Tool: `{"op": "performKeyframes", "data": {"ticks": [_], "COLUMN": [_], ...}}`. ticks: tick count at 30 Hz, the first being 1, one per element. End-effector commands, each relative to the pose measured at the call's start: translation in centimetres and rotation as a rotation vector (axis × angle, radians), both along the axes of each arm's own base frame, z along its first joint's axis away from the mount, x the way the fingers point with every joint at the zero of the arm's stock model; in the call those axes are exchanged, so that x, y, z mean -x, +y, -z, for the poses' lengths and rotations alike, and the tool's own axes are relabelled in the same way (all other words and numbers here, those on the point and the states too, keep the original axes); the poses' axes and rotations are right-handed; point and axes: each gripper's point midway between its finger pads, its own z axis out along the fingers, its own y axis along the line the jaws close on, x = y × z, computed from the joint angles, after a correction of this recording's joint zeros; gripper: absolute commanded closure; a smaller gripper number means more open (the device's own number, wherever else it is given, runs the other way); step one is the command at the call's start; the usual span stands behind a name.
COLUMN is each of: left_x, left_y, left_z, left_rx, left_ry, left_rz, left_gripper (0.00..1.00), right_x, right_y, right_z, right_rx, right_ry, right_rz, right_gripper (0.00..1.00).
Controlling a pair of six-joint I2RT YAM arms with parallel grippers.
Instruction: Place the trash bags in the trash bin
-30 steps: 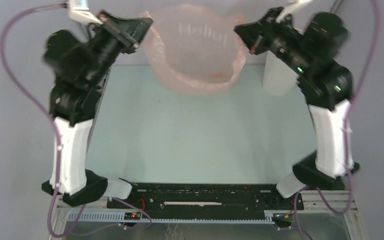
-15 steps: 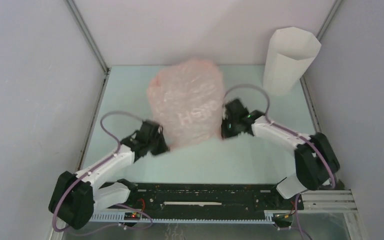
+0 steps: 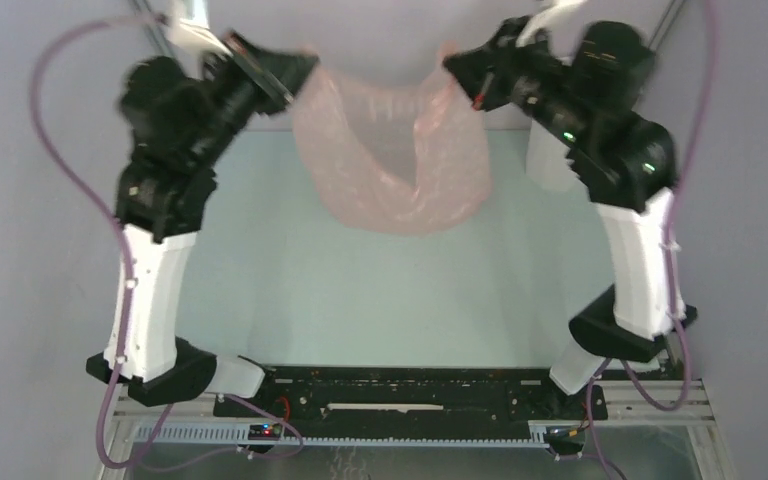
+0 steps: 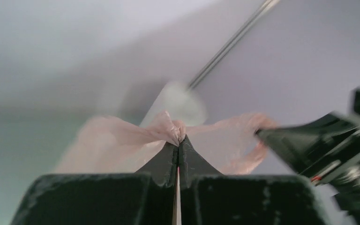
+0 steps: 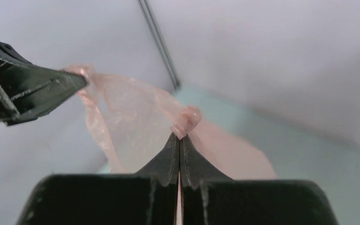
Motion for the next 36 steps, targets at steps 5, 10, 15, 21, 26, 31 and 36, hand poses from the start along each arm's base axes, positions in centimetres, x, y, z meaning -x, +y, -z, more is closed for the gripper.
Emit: {"op": "performKeyframes", "data": {"ticks": [5,10,15,21,26,31,36], "left_x": [4.9,4.4,10.7,7.1,6.1,10.5,6.7], "left_y": [3.9,3.6,1.7,1.3,0.8,2.2,4.8], "left_z": [-2.9,30.4,41.6,26.6,2.3,-10.1,4.7], "left_rx": [-0.080,-0.307,-0.225,-0.094,0.017,0.132,-0.007], "left_ry": [-0.231,0.603,0.810,0.459,0.014,-0.280,-0.014], "left_rz": [-0.148,-0.113,0.008,-0.005,0.045,0.073,-0.160], "left_gripper": [1.00,1.00,1.00,1.00,1.00,1.00,1.00], "right_x": [6.9,3.1,10.3,7.9,5.8,9.1,6.0], "right_y": [-5.1,-4.7,-3.2,-1.6,-2.5,-4.8,-5.8], "right_z": [-2.4,27.6,41.2,29.2,10.1,-3.4,7.3], "right_rx": [-0.103,0.255,0.441,0.297,0.124,-0.089,-0.034], "right_ry": [-0.335,0.413,0.783,0.511,0.204,-0.102,-0.011], "right_rz": [0.041,0.102,-0.063,-0.073,-0.025,-0.021,0.111], "right_gripper": [1.00,1.00,1.00,1.00,1.00,1.00,1.00]}}
